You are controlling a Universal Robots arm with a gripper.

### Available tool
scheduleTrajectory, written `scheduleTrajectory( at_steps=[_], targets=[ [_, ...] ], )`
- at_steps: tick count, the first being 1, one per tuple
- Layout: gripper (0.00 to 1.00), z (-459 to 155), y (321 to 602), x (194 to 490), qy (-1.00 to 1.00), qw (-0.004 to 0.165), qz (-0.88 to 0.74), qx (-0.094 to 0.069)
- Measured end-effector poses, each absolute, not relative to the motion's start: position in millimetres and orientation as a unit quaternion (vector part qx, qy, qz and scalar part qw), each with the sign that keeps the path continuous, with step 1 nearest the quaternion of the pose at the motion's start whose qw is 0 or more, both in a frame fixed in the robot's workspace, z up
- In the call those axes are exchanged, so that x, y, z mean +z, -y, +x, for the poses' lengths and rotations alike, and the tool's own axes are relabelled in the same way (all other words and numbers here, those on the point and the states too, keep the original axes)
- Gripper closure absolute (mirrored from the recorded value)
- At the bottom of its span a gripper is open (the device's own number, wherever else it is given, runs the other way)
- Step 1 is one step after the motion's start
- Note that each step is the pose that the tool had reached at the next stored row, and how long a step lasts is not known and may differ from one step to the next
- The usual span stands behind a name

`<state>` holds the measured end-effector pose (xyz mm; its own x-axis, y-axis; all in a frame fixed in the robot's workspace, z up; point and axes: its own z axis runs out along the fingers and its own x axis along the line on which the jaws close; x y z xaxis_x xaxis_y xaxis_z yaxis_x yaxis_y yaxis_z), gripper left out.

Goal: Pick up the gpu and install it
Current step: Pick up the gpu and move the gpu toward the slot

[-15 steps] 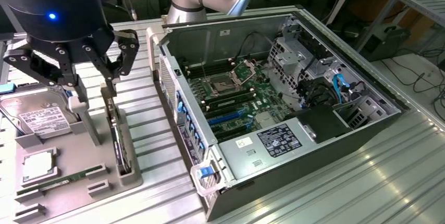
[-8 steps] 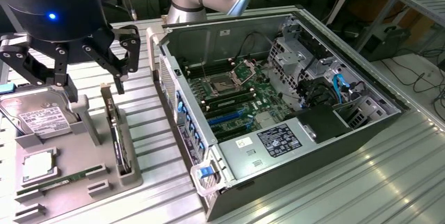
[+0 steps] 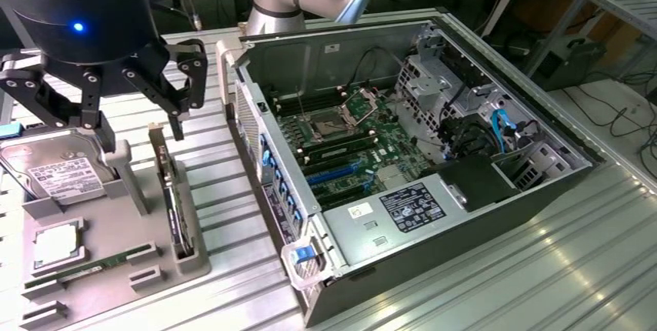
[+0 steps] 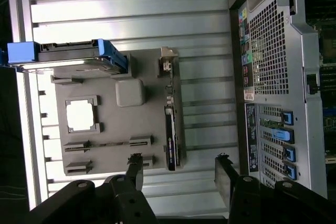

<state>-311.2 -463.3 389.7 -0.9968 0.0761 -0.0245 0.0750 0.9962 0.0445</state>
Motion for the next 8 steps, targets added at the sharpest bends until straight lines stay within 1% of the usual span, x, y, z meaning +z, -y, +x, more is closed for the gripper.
scheduleTrajectory(
  at_steps=[8],
  targets=[
    [0.34, -311.2, 463.3, 385.5, -0.999, 0.013, 0.038, 0.022]
  ],
)
